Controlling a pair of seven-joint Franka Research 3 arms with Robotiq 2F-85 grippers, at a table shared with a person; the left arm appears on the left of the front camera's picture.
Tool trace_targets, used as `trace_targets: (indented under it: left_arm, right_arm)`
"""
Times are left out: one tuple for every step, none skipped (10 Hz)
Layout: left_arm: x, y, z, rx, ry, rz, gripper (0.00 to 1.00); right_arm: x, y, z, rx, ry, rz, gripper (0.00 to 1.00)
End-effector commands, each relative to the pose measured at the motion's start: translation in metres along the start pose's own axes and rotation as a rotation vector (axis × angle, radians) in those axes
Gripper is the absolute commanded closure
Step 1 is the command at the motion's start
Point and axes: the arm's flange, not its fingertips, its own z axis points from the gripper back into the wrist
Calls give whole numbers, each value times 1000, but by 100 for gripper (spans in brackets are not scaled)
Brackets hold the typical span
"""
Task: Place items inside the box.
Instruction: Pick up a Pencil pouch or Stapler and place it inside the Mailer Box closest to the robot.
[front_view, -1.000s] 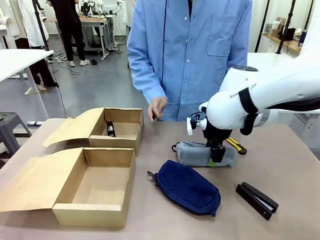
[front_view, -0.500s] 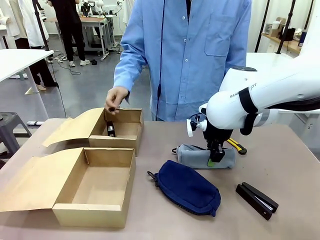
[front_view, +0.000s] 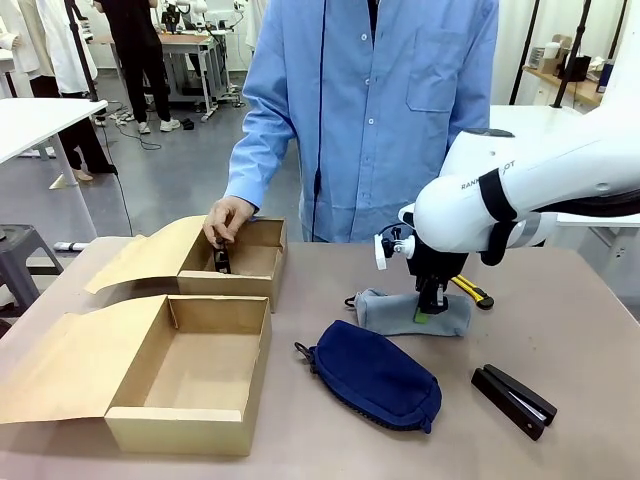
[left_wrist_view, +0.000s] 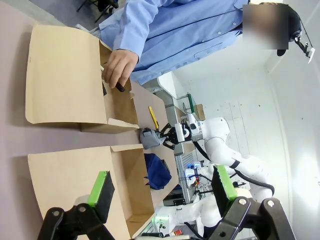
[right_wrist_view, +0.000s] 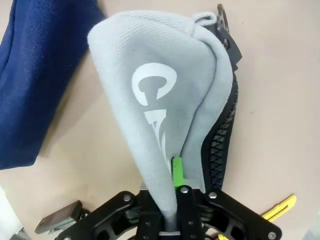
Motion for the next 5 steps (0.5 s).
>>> trace_targets:
  left_arm:
    - [-1, -1, -1, -16, -3, -22, 0]
    - [-1, -1, -1, -16, -3, -22, 0]
    - [-1, -1, -1, -16, -3, -22, 0]
    - [-1, -1, -1, -16, -3, -22, 0]
    - [-1, -1, -1, -16, -3, -22, 0]
  right_arm:
    - [-1, -2, 18, 5, 23, -119, 100]
    - [3, 3, 51, 20, 32, -261, 100]
    - [11, 17, 88, -44, 70, -384, 100]
    - [19, 38, 126, -75, 77, -478, 100]
    - [27, 61, 160, -12, 37, -627, 100]
